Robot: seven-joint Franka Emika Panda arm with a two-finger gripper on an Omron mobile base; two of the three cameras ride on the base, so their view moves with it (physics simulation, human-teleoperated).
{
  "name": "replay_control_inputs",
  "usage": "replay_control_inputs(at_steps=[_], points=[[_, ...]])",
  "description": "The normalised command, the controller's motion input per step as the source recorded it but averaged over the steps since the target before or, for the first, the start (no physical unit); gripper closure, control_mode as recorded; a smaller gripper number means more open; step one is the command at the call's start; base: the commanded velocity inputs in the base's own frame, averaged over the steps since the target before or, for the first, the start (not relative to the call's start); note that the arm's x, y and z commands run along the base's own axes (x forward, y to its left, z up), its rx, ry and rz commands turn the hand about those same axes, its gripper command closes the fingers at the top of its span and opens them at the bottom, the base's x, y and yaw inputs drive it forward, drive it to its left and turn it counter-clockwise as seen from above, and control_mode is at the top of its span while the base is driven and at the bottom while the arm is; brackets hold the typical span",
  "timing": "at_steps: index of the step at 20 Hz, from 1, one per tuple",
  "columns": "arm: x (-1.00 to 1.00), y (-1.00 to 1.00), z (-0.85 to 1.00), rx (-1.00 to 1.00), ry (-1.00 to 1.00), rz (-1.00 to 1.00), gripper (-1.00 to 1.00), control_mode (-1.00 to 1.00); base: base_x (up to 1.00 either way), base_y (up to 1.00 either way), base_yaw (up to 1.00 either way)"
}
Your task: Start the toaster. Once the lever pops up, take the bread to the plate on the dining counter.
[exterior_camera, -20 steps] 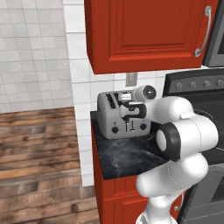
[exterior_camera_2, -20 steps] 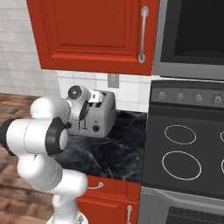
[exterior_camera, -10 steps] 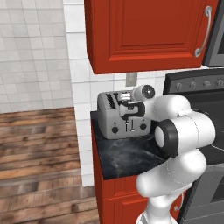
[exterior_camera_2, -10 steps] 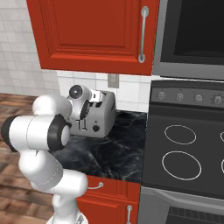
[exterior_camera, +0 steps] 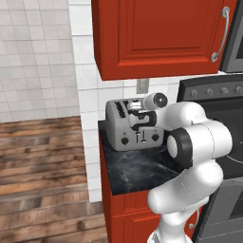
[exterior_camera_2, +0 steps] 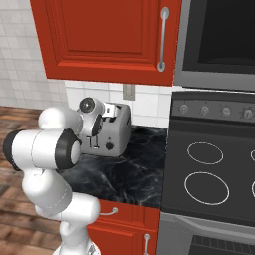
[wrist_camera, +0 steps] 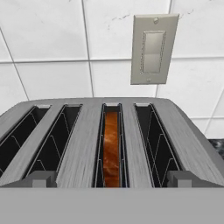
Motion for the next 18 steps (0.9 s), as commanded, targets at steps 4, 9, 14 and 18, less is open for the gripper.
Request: replay_control_inputs(at_steps=[4, 9, 14, 18], points=[[0.0, 0.0, -0.01, 0.0, 0.0, 0.0, -1.0, -1.0, 0.0, 0.0, 0.0], [0.0, 0.0, 0.0, 0.0, 0.0, 0.0, -1.0, -1.0, 0.0, 0.0, 0.0], [0.0, 0.0, 0.0, 0.0, 0.0, 0.0, -1.0, -1.0, 0.0, 0.0, 0.0], [0.0, 0.0, 0.0, 0.0, 0.0, 0.0, -1.0, -1.0, 0.0, 0.0, 0.0]])
